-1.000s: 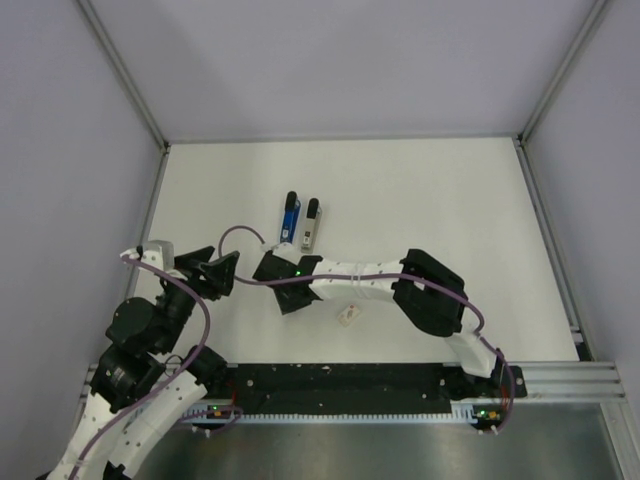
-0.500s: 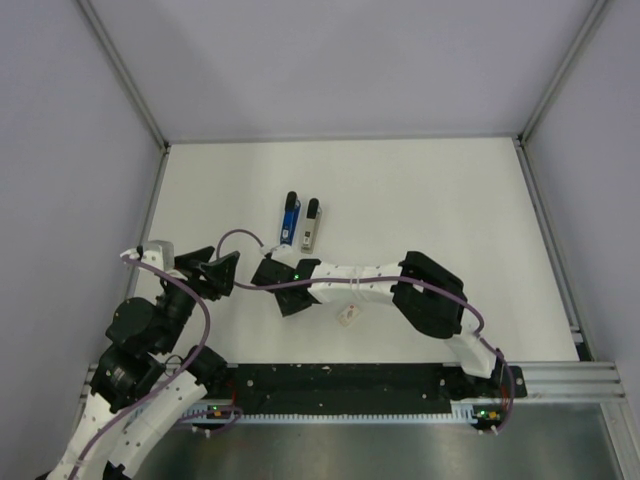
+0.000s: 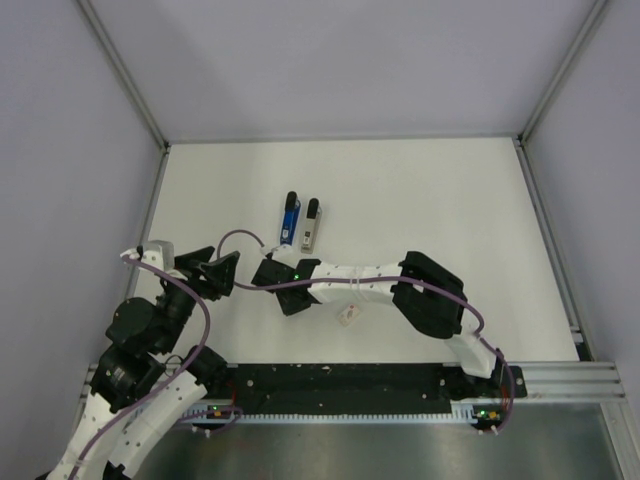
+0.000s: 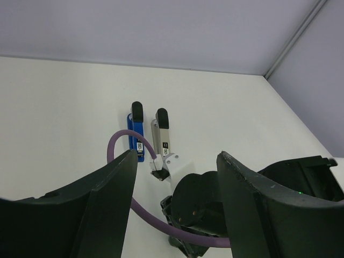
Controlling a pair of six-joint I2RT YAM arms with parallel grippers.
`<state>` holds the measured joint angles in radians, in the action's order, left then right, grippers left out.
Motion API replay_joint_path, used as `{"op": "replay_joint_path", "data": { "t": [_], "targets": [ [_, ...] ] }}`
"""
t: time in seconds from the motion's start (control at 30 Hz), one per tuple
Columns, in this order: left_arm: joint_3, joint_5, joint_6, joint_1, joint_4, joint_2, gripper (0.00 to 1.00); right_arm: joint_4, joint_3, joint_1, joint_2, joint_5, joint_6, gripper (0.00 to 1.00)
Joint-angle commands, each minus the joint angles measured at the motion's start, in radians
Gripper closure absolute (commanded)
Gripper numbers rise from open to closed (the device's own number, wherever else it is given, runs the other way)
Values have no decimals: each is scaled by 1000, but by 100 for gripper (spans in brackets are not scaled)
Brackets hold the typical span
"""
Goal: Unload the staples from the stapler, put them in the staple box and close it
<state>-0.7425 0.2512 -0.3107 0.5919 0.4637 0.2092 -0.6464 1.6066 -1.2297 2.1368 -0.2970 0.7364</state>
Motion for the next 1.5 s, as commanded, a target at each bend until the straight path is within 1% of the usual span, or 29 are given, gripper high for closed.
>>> {"op": "replay_joint_path", "data": {
  "t": [0.0,0.17,0.33,0.6,0.83,1.03,1.27,1.47],
  "targets": [
    [2,-1,5,3,-46,-5,34,-41,9,-16,35,-14,4,85],
    [0,2,5,3,-45,2,34,-41,-13,-16,-11,-33,0,86],
    [2,3,7,0,-43,22,34,-38,-77,-11,-129,-77,-19,86],
    [0,8,9,-6,-40,68,34,-22,-324,45,-374,-126,-6,86],
    [0,16,7,-20,-39,111,34,-22,-519,147,-599,-143,-6,86],
    [-1,8,10,-24,-40,154,34,-25,-677,280,-748,-133,-14,86],
    [-9,3,10,-26,-36,202,34,-24,-798,407,-845,-120,-22,86],
    [-9,6,12,-32,-37,220,34,-2,-855,484,-871,-123,-31,86]
  ]
}}
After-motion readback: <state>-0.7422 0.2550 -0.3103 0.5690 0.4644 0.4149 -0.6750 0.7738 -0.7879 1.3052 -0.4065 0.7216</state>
